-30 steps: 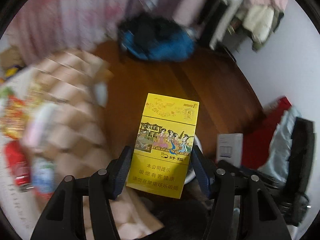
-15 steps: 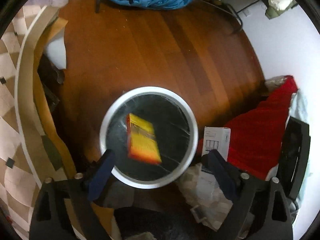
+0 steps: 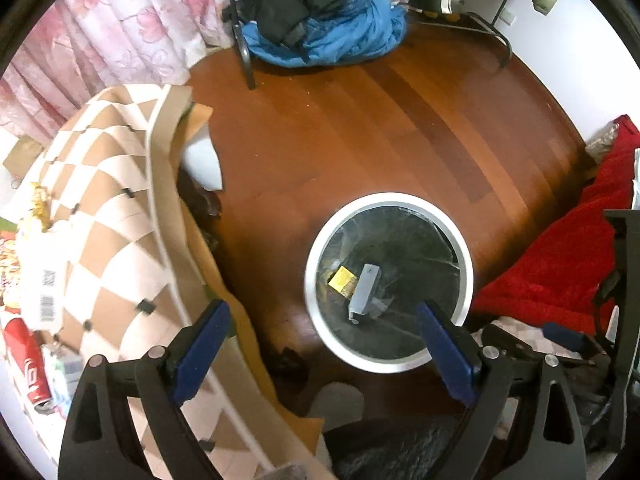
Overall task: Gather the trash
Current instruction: 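Drop the yellow pack into the white bin with the left tool while the right tool drops the grey box, then move both open tools back over the table toward the remaining items, then grasp the milk carton with the right tool while the left tool grasps the red can, then drop the red can into the white bin with the left tool while the right tool drops the milk carton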
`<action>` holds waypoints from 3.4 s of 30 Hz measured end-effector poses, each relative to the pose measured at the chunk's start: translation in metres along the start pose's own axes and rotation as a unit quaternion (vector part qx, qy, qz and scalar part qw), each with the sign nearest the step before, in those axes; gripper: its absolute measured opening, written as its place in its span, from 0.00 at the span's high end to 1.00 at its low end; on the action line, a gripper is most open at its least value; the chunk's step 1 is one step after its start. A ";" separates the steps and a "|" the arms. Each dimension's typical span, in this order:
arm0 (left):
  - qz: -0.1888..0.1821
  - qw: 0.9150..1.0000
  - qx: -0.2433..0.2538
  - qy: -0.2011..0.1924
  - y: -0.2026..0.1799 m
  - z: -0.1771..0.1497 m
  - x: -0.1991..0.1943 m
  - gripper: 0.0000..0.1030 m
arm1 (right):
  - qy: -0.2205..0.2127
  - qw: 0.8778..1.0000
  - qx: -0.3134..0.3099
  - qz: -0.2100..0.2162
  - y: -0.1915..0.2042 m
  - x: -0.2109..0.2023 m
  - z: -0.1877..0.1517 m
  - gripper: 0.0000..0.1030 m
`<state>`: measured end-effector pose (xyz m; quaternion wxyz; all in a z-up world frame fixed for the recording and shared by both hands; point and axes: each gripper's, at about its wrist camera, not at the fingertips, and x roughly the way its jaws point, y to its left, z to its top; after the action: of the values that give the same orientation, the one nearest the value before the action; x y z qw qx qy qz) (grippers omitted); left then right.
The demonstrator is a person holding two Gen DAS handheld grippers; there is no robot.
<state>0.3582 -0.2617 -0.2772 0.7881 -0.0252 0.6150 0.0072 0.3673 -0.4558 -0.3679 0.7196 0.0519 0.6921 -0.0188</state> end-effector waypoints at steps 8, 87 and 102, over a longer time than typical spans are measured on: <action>0.002 1.000 0.004 -0.019 0.005 -0.013 -0.033 0.08 | -0.032 0.999 -0.009 -0.012 0.003 -0.050 -0.025 0.05; 0.052 0.959 -0.277 0.020 0.335 -0.135 -0.009 0.22 | 0.009 0.971 -0.202 0.125 0.346 -0.023 -0.115 0.67; 0.096 0.970 -0.195 -0.107 0.282 -0.155 -0.132 0.22 | -0.123 0.951 -0.247 0.142 0.316 -0.127 -0.135 0.68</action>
<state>0.1641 0.0148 -0.1950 0.8248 -0.1186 0.5133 0.2053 0.2587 -0.1337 -0.2304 0.7848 -0.0323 0.5666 0.2490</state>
